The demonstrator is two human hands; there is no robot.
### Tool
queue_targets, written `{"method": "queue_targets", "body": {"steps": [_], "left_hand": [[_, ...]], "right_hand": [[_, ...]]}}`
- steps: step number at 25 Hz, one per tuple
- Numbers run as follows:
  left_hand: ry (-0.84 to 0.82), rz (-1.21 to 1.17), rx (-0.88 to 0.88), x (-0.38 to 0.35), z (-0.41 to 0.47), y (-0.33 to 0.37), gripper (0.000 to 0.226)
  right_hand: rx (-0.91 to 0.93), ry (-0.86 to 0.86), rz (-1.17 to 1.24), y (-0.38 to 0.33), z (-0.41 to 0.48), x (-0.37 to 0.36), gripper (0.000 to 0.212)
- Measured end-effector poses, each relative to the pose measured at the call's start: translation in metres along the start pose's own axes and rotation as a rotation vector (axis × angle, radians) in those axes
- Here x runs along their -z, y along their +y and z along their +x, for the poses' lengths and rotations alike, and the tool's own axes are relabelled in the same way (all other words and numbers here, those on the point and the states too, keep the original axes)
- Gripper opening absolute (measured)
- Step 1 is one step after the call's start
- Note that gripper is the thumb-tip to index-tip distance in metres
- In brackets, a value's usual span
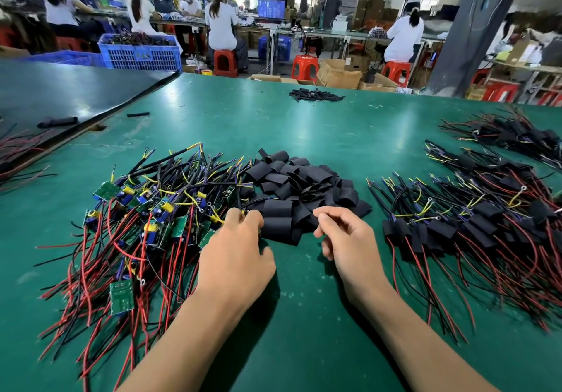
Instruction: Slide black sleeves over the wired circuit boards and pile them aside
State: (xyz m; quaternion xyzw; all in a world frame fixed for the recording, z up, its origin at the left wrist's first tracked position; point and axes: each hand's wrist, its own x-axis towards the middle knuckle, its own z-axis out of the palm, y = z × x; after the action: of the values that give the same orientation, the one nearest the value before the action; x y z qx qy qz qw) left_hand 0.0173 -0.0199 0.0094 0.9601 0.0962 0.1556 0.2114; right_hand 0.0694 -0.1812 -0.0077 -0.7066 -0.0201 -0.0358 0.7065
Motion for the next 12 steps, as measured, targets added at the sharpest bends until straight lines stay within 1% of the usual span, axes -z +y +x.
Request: {"method": "queue_targets", "body": {"steps": [2, 4, 6, 7, 9, 12], "left_hand": [[0.085, -0.108, 0.001, -0.001, 0.001, 0.0, 0.022], [0.202, -0.306, 0.014, -0.001, 0.003, 0.001, 0.015], [0.284, -0.541, 0.094, 0.0, 0.006, 0.001, 0.013], [0.294, -0.692, 0.147, 0.002, 0.008, 0.001, 0.013], [0.29, -1.068, 0.218, 0.005, 0.011, 0.002, 0.011], [0.236, -1.523, 0.219, 0.013, 0.013, 0.003, 0.012]], "right_hand": [[0.012, -0.034, -0.049, -0.002, -0.004, -0.001, 0.017], [0.049, -0.069, -0.113, -0.003, -0.008, -0.003, 0.015], [0.087, -0.093, -0.155, -0.003, -0.01, -0.004, 0.014], [0.095, -0.107, -0.163, -0.003, -0.01, -0.004, 0.014], [0.098, -0.138, -0.189, -0.003, -0.01, -0.003, 0.014], [0.119, -0.165, -0.265, 0.001, -0.01, -0.004, 0.021]]}}
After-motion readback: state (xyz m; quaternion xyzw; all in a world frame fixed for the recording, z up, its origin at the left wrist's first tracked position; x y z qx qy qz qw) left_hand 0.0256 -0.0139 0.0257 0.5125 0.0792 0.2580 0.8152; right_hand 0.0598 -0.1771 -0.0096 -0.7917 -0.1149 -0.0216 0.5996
